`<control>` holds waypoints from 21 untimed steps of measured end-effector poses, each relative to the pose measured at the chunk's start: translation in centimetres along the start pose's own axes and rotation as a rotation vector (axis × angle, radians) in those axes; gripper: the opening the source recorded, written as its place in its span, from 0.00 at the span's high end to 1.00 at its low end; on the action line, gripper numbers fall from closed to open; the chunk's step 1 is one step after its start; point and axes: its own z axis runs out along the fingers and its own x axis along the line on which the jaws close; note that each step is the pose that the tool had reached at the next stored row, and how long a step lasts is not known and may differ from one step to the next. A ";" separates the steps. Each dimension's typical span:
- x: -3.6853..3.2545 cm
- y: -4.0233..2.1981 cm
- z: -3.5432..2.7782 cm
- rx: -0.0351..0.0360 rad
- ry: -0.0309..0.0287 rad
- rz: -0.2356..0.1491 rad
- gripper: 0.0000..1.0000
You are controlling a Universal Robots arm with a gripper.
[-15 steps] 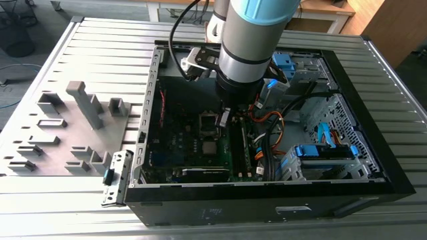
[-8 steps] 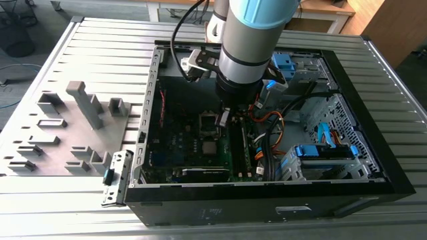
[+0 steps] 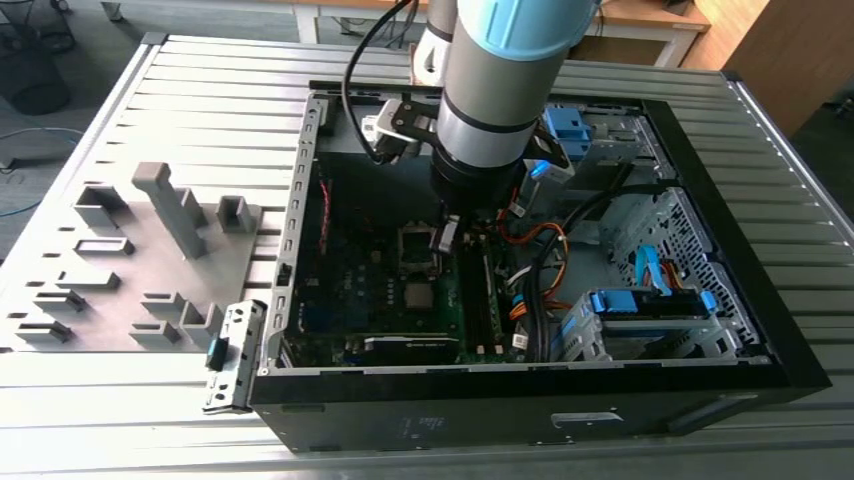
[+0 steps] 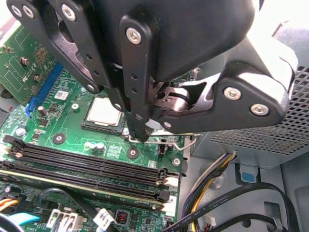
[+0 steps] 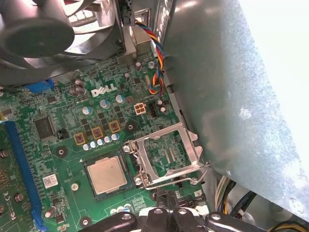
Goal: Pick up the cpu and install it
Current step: 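Close the cpu cover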
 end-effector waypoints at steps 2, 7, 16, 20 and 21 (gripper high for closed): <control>-0.01 0.01 0.00 -0.0022 -0.0059 0.000 0.89; -0.01 0.01 0.00 -0.0032 -0.0087 0.000 0.89; -0.13 -0.29 0.26 -0.0046 -0.0124 0.000 0.89; -0.26 -0.39 0.43 -0.0056 -0.0152 0.000 0.89; -0.31 -0.39 0.46 -0.0059 -0.0160 0.000 0.89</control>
